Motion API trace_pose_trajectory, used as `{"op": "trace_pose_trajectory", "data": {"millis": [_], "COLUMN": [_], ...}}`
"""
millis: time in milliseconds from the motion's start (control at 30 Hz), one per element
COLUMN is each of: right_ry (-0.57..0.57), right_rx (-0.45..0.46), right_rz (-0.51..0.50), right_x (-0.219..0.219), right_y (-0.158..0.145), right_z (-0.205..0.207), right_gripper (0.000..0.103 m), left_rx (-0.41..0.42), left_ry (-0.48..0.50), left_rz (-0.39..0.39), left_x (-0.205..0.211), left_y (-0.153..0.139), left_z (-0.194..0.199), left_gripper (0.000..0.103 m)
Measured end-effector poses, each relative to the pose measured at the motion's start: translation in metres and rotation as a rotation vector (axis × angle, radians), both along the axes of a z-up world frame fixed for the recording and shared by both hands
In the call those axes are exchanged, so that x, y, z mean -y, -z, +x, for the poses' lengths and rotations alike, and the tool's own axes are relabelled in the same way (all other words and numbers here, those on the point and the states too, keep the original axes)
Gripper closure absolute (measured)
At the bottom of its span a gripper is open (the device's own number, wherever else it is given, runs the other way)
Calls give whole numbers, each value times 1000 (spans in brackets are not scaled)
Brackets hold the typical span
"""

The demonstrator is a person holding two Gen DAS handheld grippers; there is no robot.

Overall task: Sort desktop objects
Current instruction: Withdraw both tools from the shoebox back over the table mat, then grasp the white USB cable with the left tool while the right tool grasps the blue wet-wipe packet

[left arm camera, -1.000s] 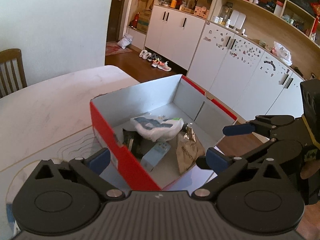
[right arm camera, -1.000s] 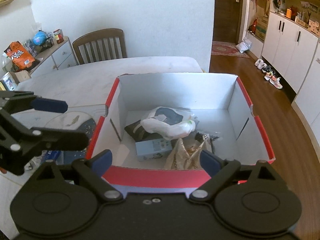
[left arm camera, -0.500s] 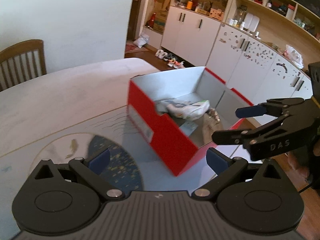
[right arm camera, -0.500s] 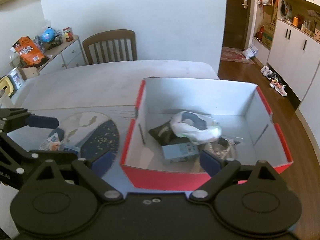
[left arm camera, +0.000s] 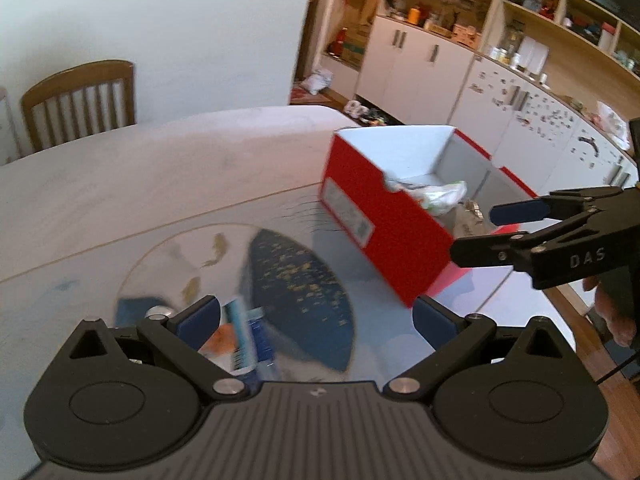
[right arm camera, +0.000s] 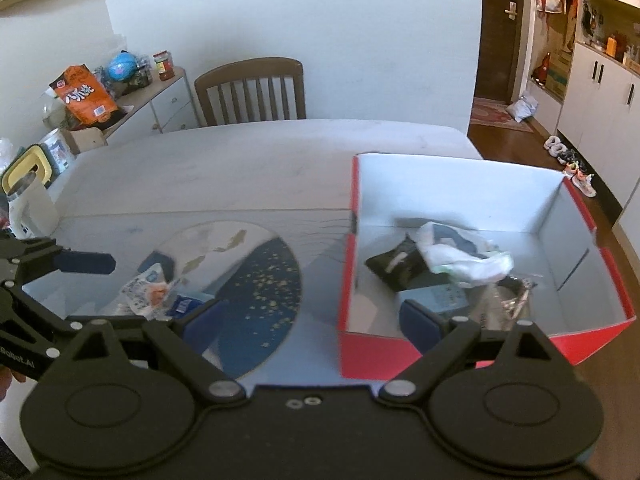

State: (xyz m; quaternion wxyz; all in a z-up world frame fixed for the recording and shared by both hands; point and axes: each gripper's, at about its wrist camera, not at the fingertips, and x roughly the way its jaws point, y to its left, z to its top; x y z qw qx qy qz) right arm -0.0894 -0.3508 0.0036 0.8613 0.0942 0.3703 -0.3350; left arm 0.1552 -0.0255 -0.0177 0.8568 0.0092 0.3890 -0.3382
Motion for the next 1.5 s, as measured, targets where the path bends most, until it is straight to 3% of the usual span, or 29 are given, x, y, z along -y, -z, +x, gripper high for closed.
{"op": "trace_pose_trajectory", "data": {"millis": [733,1500], "right_ry": [-106,-135], "right_rx": [-51,-120], "right_rz": [58,80], "right_x": [-57,-68], "right_y": [52,112], "right_z": [62,109], "right_gripper": [10,11], "left_rx": [-45,-128], "left_ry": [-52,-41], "left_rz": [40,51], "left_x": [-74,-112], "left_y": [45,94], "left_z": [-9,-2], "left_gripper": [0,0]}}
